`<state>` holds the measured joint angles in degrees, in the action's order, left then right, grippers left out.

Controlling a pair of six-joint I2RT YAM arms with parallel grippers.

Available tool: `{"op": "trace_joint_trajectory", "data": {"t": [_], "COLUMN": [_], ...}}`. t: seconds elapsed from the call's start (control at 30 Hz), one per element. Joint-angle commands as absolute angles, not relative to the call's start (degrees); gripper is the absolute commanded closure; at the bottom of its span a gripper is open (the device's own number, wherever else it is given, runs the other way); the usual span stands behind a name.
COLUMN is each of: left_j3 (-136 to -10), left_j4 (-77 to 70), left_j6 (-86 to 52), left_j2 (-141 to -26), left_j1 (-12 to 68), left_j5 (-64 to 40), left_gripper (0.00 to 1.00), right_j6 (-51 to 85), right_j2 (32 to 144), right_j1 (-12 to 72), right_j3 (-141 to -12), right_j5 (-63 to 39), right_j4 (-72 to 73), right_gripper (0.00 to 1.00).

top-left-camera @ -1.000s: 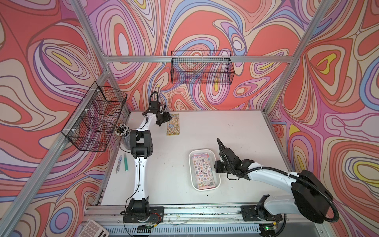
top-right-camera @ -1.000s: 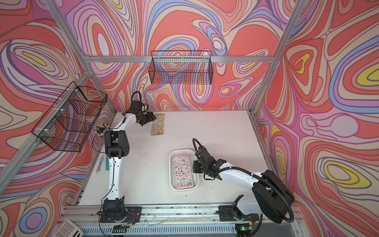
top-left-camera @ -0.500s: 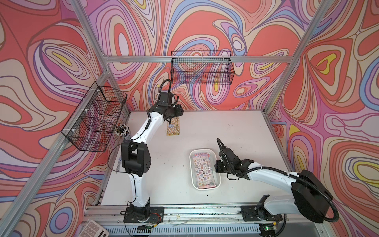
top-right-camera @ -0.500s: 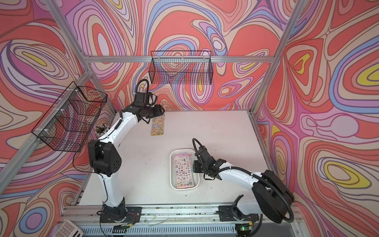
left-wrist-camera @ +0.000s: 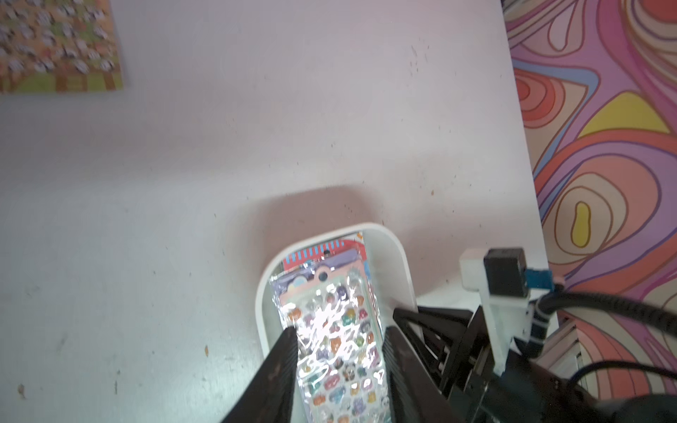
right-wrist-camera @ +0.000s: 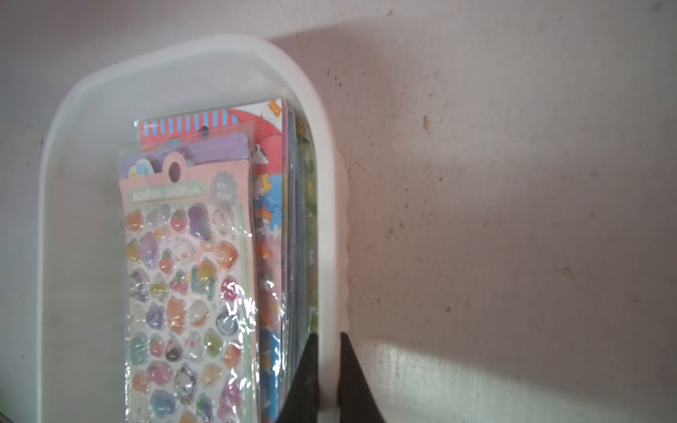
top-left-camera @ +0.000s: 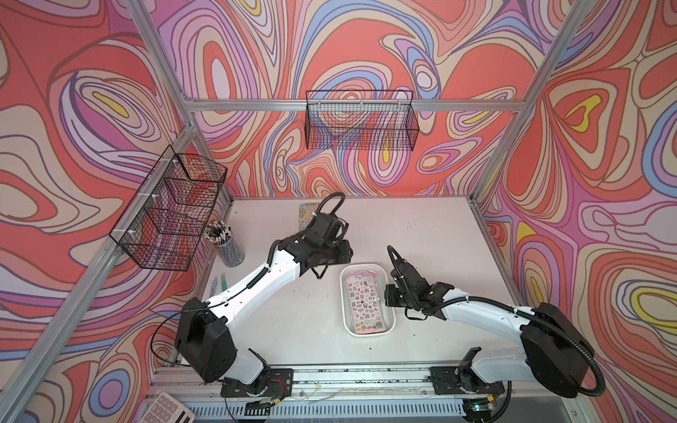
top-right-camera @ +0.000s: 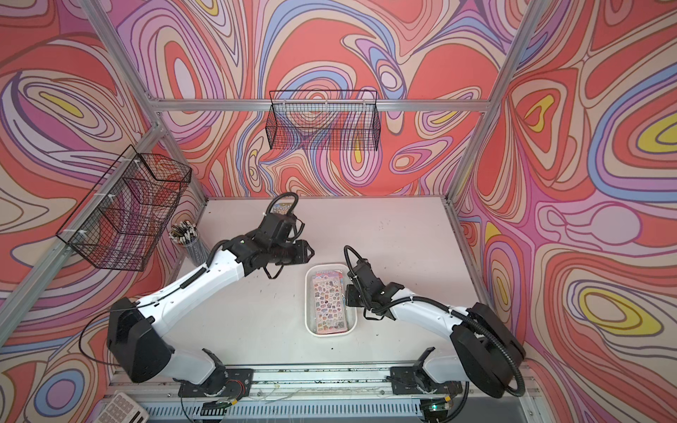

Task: Take the stickers out of the storage box
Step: Pick up the sticker from the storage box.

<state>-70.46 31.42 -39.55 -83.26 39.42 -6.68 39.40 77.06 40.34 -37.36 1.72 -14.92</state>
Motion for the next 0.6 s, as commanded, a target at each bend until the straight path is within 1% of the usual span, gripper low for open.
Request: {"op": "trace_joint_trajectory", "data": {"t": [0.0,0.13,0.27,0.4,0.57], "left_j3": [-64.9,-62.7,-60.9,-59.9,-61.0], "left_j4": [29.6,30.8,31.1,30.2,28.6], "left_j6": [-47.4,-49.6,-51.4,-52.3,-52.4], "left_j2": [-81.3,-80.3,-80.6,-82.1,-84.7], "left_j1": [45.0,48.0,50.4,51.0,52.5], "left_j5": [-1.2,1.2,3.7,4.1,5.1], "left_gripper": [0.59,0.6,0.57,0.51,0.49], "right_j6": [41.3,41.9,41.9,42.0,42.0], "right_j2": [77.3,77.8,77.7,77.2,76.7], "right_j1": [40.6,40.6,40.6,40.6,40.6], "right_j3": [-36.5,-35.4,-35.0,-34.7,-34.6], "right_j5": [2.1,1.5,1.7,1.8,1.7], "right_j4": [-10.5,-9.0,-8.7,-8.4,-8.7], "right_gripper": [0.91,0.91,0.9,0.9,0.9]}}
